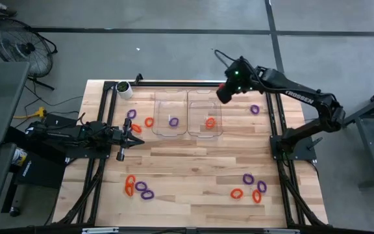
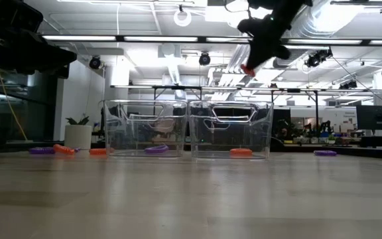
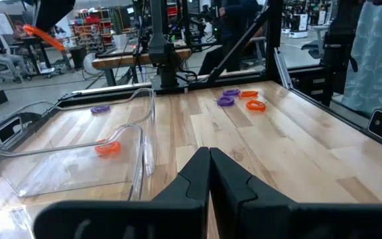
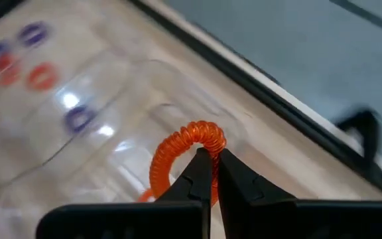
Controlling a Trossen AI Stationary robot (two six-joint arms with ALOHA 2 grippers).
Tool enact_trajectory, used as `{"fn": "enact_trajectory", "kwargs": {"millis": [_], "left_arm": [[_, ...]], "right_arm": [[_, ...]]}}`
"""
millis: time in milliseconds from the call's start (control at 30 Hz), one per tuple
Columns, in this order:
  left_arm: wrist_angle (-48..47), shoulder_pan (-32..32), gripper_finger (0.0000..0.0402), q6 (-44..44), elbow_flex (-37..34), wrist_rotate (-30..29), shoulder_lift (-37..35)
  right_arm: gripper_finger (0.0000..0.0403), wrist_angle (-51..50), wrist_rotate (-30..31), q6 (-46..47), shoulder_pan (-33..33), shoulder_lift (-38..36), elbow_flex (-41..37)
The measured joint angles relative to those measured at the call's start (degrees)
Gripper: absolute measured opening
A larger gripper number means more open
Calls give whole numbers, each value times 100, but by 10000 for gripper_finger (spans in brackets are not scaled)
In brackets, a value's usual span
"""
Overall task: Sort spring keychains
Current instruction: Put the orange spring keychain into the right transparent bin
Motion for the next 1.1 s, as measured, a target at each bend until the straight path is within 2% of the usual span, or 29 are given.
{"fn": "enact_trajectory", "kwargs": {"millis": [100,233,633,867,1100], "left_arm": [[1,0,1,0,0,0,1],[-1,0,1,0,0,0,-1],[-2,-2,1,0,0,0,0],[-2,-2,1,-2,0,0,-1],[1,-2,1,0,0,0,-1]], "right_arm": [[1,316,-431,-604,215,94,0],[4,679,-759,-901,462,331,0],[7,786,-1480,-837,640,1646,0],[6,547,-1486,-742,636,2362,-2],[7,486,-1377,-695,638,2613,-2]]}}
